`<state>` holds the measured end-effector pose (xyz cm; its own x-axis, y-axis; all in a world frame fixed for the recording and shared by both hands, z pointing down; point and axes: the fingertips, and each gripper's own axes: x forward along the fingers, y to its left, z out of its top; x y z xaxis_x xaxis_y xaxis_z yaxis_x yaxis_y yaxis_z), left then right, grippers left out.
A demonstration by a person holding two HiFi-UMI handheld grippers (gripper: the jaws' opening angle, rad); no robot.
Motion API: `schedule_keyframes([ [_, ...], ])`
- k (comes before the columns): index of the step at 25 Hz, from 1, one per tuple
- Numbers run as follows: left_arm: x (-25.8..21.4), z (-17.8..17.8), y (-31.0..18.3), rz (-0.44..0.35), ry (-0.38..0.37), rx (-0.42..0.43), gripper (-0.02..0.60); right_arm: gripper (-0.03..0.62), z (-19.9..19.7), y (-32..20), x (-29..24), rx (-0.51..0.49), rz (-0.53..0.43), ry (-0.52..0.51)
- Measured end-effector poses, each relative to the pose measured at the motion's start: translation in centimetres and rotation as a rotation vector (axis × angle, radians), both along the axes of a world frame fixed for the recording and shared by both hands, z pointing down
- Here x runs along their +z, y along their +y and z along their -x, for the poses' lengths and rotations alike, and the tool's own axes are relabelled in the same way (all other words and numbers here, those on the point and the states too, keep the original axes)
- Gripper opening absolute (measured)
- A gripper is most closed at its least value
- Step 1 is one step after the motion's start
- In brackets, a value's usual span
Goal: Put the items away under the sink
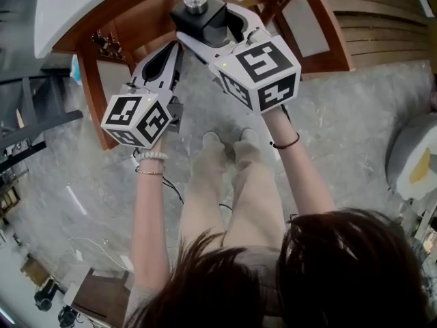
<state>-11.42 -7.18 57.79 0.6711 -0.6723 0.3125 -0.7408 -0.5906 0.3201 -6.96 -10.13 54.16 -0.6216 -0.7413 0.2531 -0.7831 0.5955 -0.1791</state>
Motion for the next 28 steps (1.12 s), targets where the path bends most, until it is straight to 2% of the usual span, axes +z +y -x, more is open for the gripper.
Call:
schedule_keyframes([
  [18, 9.0, 3.7, -5.2, -0.067, -0.015, -0.111, 0.003, 0.323, 4.2, -5.6, 9.9, -0.079, -0.078, 0.009],
  [21, 10.0, 4.0, -5.9, -0.078, -0.009, -0.108, 0.003, 0.322, 5.0, -6.2, 10.6, -0.097, -0.116, 0.016],
  [28, 11.6, 5.1, -7.1, -0.109, 0.000, -0.125, 0.002, 0.321, 5.9, -7.5, 12.6, -0.110, -0.133, 0.006],
])
